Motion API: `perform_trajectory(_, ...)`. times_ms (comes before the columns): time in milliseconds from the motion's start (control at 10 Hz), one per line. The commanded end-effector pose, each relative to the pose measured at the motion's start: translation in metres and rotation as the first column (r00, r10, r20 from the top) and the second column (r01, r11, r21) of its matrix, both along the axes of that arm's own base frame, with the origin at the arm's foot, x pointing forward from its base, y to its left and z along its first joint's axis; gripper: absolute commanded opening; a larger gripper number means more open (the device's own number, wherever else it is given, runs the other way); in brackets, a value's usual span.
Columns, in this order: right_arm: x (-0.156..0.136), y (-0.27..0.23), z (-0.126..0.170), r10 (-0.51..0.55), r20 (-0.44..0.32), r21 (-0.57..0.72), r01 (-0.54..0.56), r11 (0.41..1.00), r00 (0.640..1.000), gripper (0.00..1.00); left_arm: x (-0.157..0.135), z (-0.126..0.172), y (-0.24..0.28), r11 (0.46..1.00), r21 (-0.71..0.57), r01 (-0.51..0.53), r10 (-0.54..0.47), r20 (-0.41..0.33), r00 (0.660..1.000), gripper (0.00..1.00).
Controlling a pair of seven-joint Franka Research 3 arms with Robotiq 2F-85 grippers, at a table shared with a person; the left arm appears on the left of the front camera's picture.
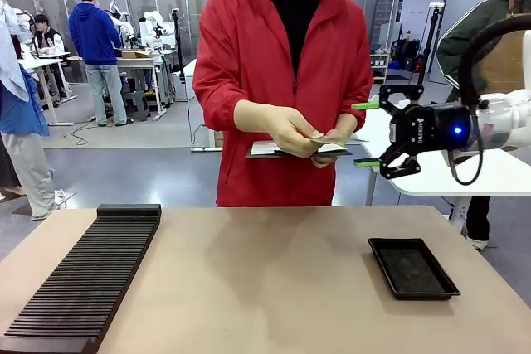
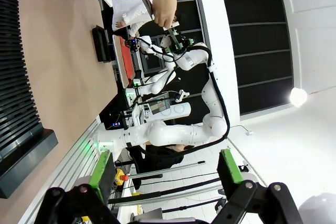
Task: Inspect the PCB.
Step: Pick up the Blank PCB that the human is holding.
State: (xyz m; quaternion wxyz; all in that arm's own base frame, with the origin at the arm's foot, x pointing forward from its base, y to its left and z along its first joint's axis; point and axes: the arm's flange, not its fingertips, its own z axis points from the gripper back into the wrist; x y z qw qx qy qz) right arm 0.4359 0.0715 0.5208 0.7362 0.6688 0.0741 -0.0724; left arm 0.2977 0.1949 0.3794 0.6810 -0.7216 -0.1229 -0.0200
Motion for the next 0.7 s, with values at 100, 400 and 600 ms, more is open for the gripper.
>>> perform_trajectory(100,0.01,0.025,-0.002,0.007,-0.058,0.002,-0.007,1.0,0.998,1.0,-0.003,0.003,-0.001,1.0,0.018,-0.001,0.001,-0.014,1.0,1.0)
perform_trajectory(400,0.009,0.029,-0.008,0.02,-0.037,0.022,-0.019,1.0,0.999,0.81,-0.003,0.003,-0.001,1.0,0.018,-0.001,0.001,-0.014,1.0,1.0)
perform_trajectory(600,0.008,0.034,-0.01,0.03,-0.036,0.035,-0.029,0.999,0.999,0.62,-0.003,0.003,-0.001,1.0,0.018,-0.001,0.001,-0.014,1.0,1.0)
